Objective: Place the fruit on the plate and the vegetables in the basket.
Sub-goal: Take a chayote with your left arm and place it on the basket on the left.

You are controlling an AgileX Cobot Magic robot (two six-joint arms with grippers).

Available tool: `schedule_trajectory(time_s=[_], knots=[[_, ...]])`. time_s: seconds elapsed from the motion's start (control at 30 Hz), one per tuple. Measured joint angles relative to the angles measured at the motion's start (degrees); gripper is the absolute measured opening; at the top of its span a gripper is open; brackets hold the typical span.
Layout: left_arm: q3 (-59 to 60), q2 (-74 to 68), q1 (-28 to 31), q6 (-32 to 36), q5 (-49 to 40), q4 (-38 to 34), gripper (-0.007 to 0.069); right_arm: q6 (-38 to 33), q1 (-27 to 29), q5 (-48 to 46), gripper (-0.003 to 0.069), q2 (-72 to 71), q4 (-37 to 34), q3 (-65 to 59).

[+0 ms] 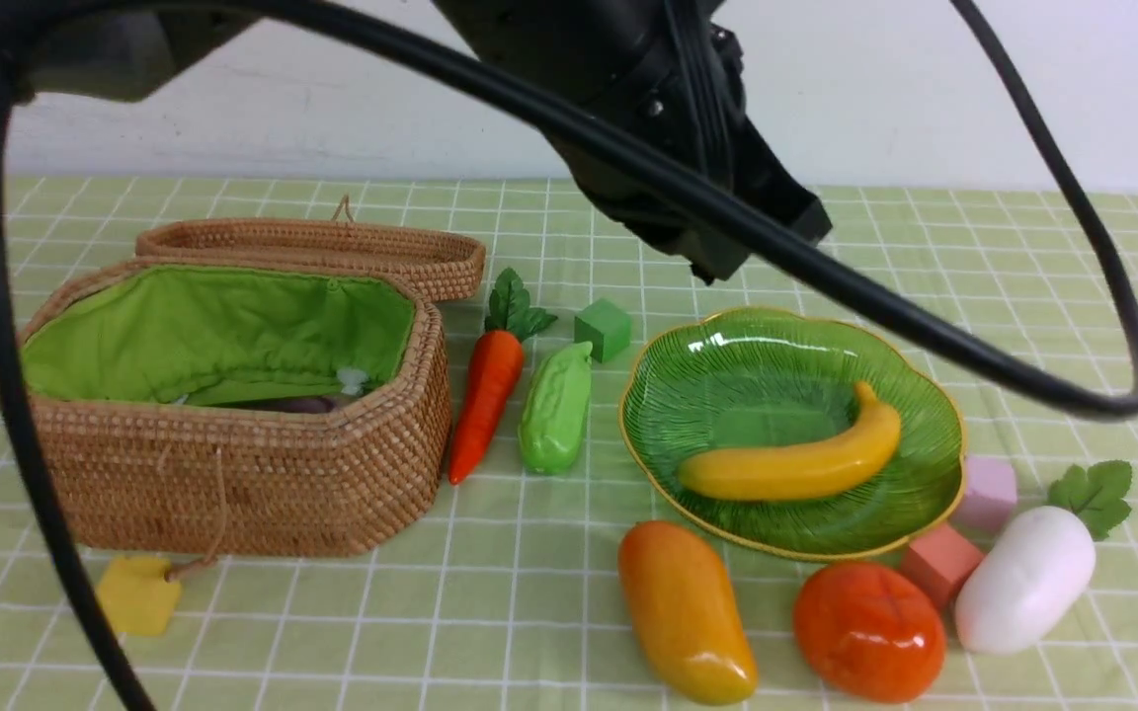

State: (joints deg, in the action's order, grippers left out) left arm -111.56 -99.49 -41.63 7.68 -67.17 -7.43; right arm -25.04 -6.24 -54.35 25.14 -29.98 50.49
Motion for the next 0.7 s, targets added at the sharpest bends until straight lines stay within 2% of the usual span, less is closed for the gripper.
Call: schedule_trajectory(time_s=[0.3,0.53,0.57,0.6,0.67,0.7], knots=[[10.47,0.98,-2.22,-12.70,-2.48,7.43,-0.0013,0.05,0.00,-2.04,0.0087,0.00,0.62,0.00],[10.28,-6.39,-1.34,-18.30,1.61,15.16,0.0005,0.05,0.00,-2.09,0.0087,0.00,0.65,0.00],[8.27,-10.29,-0.20,-19.42,2.17,15.82,0.0055,0.05,0.00,-2.09,0.0087,0.00,0.69,0.00],[7.77,-11.63,0.27,-19.88,2.44,15.94,0.0067,0.05,0.00,-2.11,0.0087,0.00,0.83,0.00],[4.56,-16.40,2.27,-21.01,3.12,16.23,0.0153,0.05,0.00,-2.16,0.0087,0.00,0.88,0.00],[3.93,-16.81,2.46,-21.08,3.12,16.24,0.0171,0.05,0.00,-2.16,0.0087,0.00,0.88,0.00]])
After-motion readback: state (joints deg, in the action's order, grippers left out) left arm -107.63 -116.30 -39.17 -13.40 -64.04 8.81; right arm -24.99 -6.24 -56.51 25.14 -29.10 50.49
